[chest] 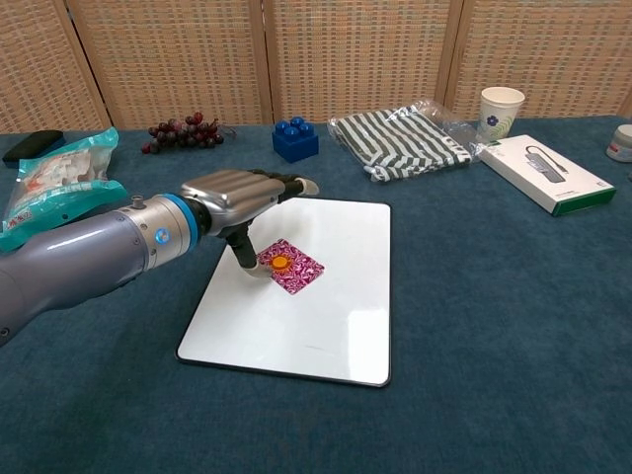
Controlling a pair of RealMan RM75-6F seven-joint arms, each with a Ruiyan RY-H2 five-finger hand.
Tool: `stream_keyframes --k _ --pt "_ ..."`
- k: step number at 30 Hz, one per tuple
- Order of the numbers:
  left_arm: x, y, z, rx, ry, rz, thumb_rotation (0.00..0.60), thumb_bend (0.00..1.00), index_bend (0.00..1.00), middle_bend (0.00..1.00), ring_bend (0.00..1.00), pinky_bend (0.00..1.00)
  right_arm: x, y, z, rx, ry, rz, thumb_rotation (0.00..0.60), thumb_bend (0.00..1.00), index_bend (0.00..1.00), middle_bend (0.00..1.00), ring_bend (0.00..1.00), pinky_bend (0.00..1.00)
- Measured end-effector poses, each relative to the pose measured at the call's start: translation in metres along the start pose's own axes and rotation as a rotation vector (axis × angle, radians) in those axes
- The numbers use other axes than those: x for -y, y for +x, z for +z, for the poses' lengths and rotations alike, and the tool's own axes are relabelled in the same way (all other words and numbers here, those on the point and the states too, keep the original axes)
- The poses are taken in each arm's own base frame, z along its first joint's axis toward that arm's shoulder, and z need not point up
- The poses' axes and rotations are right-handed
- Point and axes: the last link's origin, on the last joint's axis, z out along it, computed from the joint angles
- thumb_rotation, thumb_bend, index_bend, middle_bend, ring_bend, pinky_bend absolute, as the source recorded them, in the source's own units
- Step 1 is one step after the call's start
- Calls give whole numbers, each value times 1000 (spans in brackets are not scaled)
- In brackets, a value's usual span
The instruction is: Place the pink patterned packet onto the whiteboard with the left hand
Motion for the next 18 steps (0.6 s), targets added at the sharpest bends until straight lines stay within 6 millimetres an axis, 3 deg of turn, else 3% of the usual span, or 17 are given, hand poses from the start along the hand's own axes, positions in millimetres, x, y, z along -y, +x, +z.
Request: stream_keyframes --k 6,10,15,18 --pt "4 9 -7 -30 -1 -31 600 68 0 0 0 0 0 0 0 -2 -1 -1 600 0 0 0 0 0" --pt "14 26 -25 -90 0 -41 600 0 0 0 0 0 0 0 0 -4 -3 -2 600 0 0 0 0 0" --pt "54 47 -67 -183 64 -23 600 0 0 0 0 0 0 0 -1 -8 -4 -7 600 0 0 0 0 0" --pt "88 55 -105 -238 154 4 600 0 0 0 0 0 2 0 -1 -11 -2 -14 600 0 0 0 0 0"
